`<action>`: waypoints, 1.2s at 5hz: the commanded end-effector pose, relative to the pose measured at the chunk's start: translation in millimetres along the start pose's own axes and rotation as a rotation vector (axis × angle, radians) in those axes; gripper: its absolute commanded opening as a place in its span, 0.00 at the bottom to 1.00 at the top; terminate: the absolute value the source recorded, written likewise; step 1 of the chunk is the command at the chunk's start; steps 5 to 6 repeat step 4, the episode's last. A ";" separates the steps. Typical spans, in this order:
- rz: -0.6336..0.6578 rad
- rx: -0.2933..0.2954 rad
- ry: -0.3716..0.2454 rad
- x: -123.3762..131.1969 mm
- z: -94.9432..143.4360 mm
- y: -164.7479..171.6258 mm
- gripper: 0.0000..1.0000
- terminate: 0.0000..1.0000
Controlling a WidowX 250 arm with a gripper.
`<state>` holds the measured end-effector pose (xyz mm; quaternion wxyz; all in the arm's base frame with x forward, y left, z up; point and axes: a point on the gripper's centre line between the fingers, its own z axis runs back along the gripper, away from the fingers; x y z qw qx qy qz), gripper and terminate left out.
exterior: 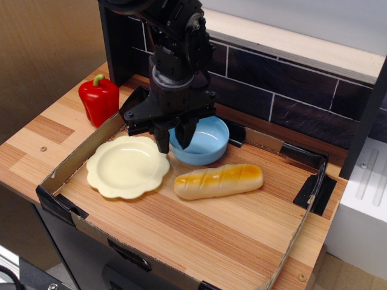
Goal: Take bowl off plate
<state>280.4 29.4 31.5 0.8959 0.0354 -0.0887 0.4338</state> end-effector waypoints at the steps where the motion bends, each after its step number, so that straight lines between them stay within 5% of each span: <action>1: 0.028 -0.153 -0.056 12.7 65.2 -4.9 1.00 0.00; 3: -0.076 -0.160 -0.053 12.0 78.0 -9.4 1.00 0.00; 4: -0.076 -0.160 -0.053 12.0 78.0 -9.4 1.00 1.00; 6: -0.076 -0.160 -0.053 12.0 78.0 -9.4 1.00 1.00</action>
